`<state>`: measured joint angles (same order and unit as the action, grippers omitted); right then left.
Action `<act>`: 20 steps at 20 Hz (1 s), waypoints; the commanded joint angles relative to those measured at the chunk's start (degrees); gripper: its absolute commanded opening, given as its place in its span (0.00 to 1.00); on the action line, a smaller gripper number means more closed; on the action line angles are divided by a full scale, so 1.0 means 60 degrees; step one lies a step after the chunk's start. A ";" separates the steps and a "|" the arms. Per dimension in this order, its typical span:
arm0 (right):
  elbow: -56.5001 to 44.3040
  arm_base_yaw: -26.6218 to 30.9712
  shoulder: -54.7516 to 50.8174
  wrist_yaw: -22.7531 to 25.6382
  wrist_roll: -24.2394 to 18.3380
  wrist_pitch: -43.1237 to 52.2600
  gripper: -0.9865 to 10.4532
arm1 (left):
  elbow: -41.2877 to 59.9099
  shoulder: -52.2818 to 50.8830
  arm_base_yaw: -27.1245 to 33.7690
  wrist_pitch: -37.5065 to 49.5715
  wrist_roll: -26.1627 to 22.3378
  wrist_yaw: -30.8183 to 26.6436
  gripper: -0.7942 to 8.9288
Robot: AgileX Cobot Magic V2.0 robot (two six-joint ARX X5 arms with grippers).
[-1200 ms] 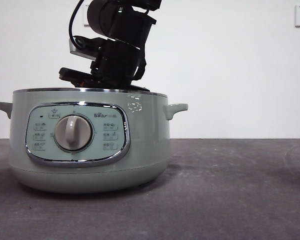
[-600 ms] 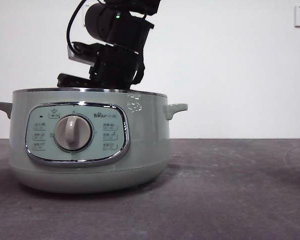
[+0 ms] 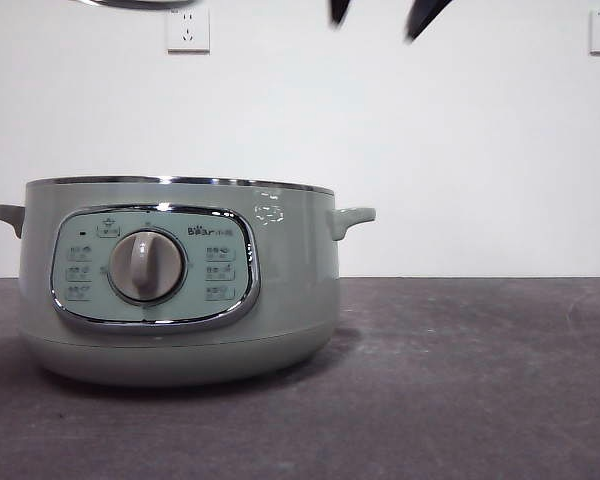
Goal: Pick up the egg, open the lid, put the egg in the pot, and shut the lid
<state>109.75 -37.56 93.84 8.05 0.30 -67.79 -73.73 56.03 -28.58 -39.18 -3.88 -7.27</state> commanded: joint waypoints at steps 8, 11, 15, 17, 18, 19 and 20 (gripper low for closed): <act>-0.0011 0.0900 -0.2029 0.0007 0.0382 -0.0637 0.47 | 0.0135 0.1909 -0.0412 0.2521 0.0761 0.0521 0.07; -0.0011 0.1104 -0.2320 0.0007 0.0401 -0.0929 0.47 | 0.0954 0.2080 -0.0721 0.3574 0.1038 0.0426 0.07; -0.0011 0.1322 -0.2412 0.0004 0.0463 -0.1421 0.47 | 0.2269 0.2080 -0.0943 0.4932 0.1213 -0.0015 0.07; -0.0011 0.1388 -0.2412 0.0000 0.0488 -0.1625 0.47 | 0.2827 0.2080 -0.0940 0.5628 0.1330 -0.0015 0.07; -0.0011 0.1388 -0.2412 0.0000 0.0488 -0.1701 0.47 | 0.3049 0.2084 -0.0940 0.5883 0.1450 -0.0029 0.07; -0.0011 0.1388 -0.2412 0.0000 0.0517 -0.1759 0.47 | 0.3238 0.2120 -0.0940 0.6113 0.1453 -0.0025 0.07; -0.0011 0.1388 -0.2412 0.0000 0.0521 -0.1759 0.47 | 0.3377 0.2153 -0.0940 0.6302 0.1472 -0.0025 0.07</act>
<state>109.75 -29.23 79.53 8.05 2.66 -77.58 -53.06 69.45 -34.09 -4.34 4.25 -7.22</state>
